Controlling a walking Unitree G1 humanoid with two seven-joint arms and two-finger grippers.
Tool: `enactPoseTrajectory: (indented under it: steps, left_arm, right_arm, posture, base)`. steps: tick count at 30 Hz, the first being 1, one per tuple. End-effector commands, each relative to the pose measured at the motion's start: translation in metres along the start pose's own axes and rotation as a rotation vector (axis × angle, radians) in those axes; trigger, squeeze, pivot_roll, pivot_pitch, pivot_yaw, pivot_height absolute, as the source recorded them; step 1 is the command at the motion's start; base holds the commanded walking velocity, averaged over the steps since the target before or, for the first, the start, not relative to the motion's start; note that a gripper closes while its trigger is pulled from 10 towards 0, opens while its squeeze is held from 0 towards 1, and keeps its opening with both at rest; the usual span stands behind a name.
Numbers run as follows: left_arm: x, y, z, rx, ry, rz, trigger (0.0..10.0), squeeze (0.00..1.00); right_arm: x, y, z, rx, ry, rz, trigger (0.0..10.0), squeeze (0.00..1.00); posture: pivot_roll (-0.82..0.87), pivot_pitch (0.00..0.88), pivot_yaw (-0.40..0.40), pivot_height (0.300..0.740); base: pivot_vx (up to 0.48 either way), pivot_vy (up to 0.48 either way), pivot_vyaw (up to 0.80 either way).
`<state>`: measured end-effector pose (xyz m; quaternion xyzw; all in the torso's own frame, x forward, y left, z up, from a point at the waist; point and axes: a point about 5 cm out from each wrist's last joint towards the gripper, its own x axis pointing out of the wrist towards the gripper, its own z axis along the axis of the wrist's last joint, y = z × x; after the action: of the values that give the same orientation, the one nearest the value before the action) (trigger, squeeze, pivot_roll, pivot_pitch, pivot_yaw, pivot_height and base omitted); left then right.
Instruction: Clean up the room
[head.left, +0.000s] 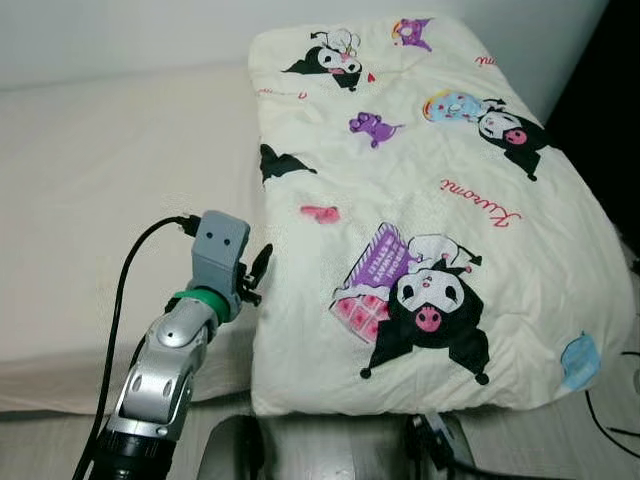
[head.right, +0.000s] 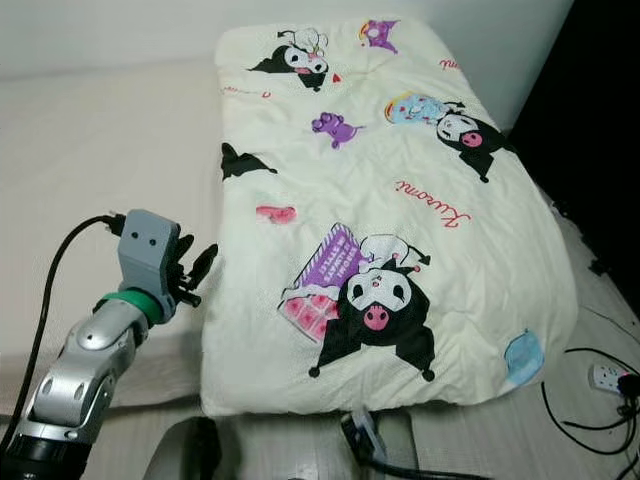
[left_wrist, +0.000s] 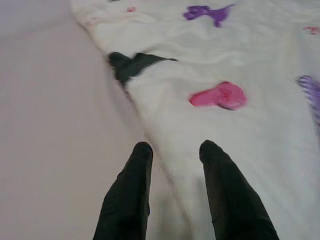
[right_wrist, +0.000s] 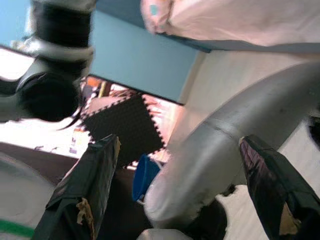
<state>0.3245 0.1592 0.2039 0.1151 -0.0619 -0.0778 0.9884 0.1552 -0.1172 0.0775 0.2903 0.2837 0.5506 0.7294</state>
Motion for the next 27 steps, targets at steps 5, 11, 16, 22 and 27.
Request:
enactPoseTrajectory:
  steps: [5, 11, 16, 22, 27]
  left_arm:
    - [-0.016, 0.033, -0.012, 0.017, 0.049, 0.075, 10.0, 0.00]
    - [-0.003, -0.033, -0.032, -0.049, 0.087, -0.196, 10.0, 0.00]
    - [0.030, -0.094, -0.040, -0.002, 0.096, -0.304, 10.0, 0.00]
    - [0.039, -0.107, -0.044, 0.043, 0.107, -0.291, 10.0, 0.00]
    - [0.035, -0.112, -0.060, 0.140, 0.139, -0.270, 10.0, 0.00]
  right_arm:
    - [-0.005, 0.001, -0.006, -0.052, 0.025, -0.029, 10.0, 0.00]
    - [-0.036, -0.033, 0.116, -0.521, -0.419, -0.504, 10.0, 0.00]
    - [-0.092, -0.027, 0.183, -0.674, -0.816, -0.906, 10.0, 0.00]
    - [-0.106, -0.029, 0.186, -0.684, -0.844, -0.979, 10.0, 0.00]
    - [-0.102, -0.056, 0.164, -0.610, -0.759, -1.017, 10.0, 0.00]
  posture:
    - [-0.10, 0.195, 0.171, 0.585]
    - [-0.14, 0.183, 0.176, 0.585]
    - [-0.18, 0.183, 0.183, 0.585]
    - [-0.20, 0.191, 0.187, 0.585]
    - [-0.18, 0.215, 0.183, 0.585]
  base:
    - [0.000, 0.000, 0.00]
    - [0.000, 0.000, 0.00]
    - [0.000, 0.000, 0.00]
    - [0.000, 0.000, 0.00]
    - [0.000, 0.000, 0.00]
